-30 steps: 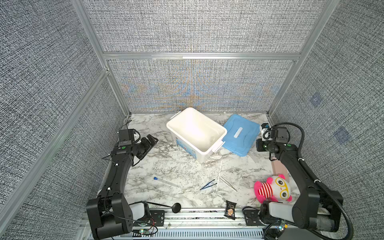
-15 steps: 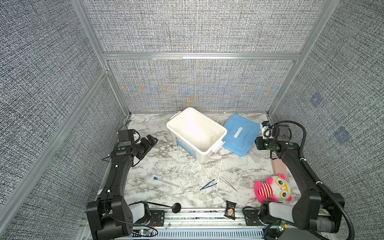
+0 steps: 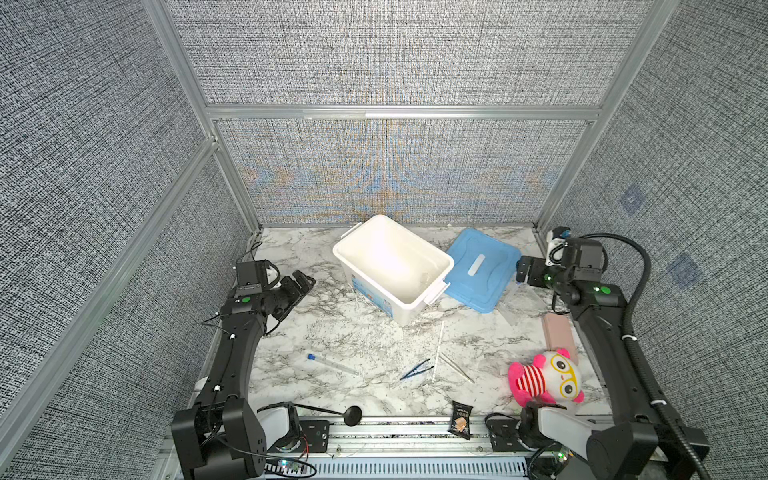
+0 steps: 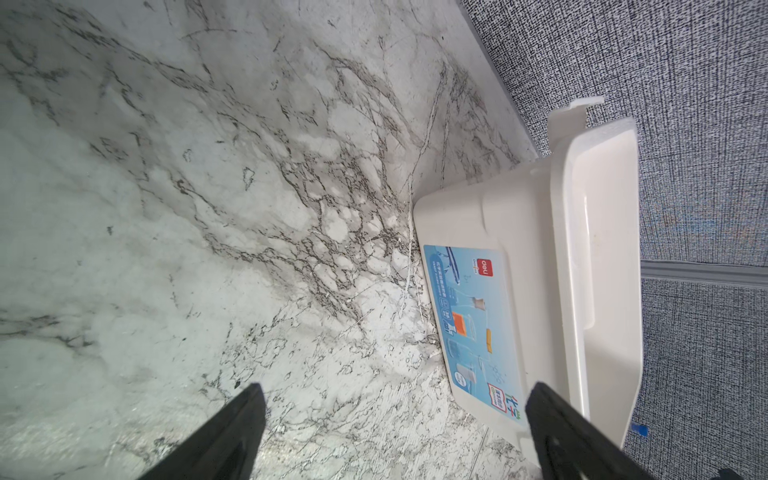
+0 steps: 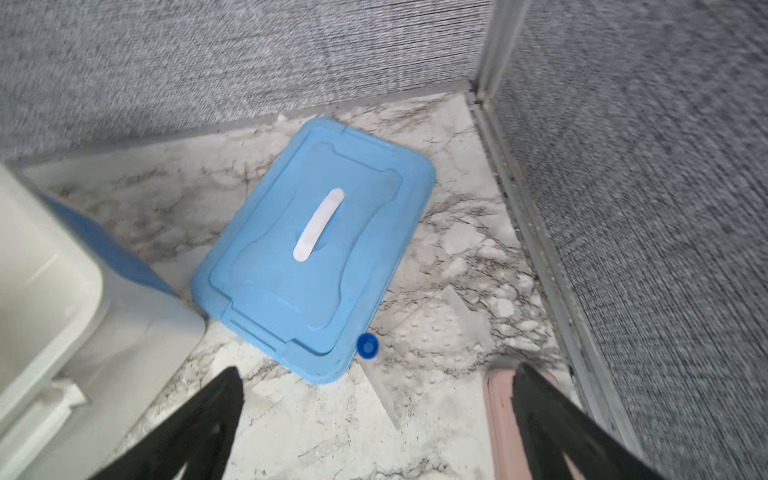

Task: Organize the chemistry lab equipment
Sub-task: 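Move the right gripper back toward the remaining blue-capped test tube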

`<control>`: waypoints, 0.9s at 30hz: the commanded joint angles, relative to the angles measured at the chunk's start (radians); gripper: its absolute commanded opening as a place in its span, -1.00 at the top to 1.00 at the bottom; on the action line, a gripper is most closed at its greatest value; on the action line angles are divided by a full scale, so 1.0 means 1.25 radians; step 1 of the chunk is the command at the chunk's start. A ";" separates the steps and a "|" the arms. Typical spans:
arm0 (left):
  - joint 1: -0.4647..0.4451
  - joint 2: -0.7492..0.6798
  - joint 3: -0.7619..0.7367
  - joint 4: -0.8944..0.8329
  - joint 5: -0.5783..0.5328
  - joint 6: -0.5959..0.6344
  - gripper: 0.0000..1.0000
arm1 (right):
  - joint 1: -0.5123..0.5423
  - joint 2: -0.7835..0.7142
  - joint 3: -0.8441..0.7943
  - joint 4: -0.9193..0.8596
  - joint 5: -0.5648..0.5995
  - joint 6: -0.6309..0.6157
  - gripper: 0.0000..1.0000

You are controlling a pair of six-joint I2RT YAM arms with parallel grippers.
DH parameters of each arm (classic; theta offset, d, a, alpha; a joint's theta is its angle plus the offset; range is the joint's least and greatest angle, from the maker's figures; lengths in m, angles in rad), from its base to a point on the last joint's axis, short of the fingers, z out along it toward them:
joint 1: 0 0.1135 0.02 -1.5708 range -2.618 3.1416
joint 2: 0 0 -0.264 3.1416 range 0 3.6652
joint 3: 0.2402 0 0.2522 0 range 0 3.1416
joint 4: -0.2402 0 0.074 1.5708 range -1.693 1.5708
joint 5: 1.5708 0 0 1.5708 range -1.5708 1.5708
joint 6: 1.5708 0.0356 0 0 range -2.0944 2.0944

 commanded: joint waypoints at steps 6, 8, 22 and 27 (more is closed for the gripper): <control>0.001 -0.017 0.020 -0.055 -0.075 0.027 -0.98 | 0.035 -0.023 0.061 -0.129 -0.029 0.026 -0.84; 0.002 -0.018 0.014 -0.061 -0.107 0.031 -0.98 | 0.075 -0.026 0.077 -0.145 -0.024 0.007 -0.72; 0.025 0.034 0.045 -0.187 -0.349 -0.030 -0.98 | 0.509 0.021 0.127 -0.035 -0.091 -0.147 -0.11; 0.055 0.059 0.059 -0.244 -0.417 -0.069 -0.98 | 0.670 0.126 0.134 0.024 -0.084 -0.183 -0.11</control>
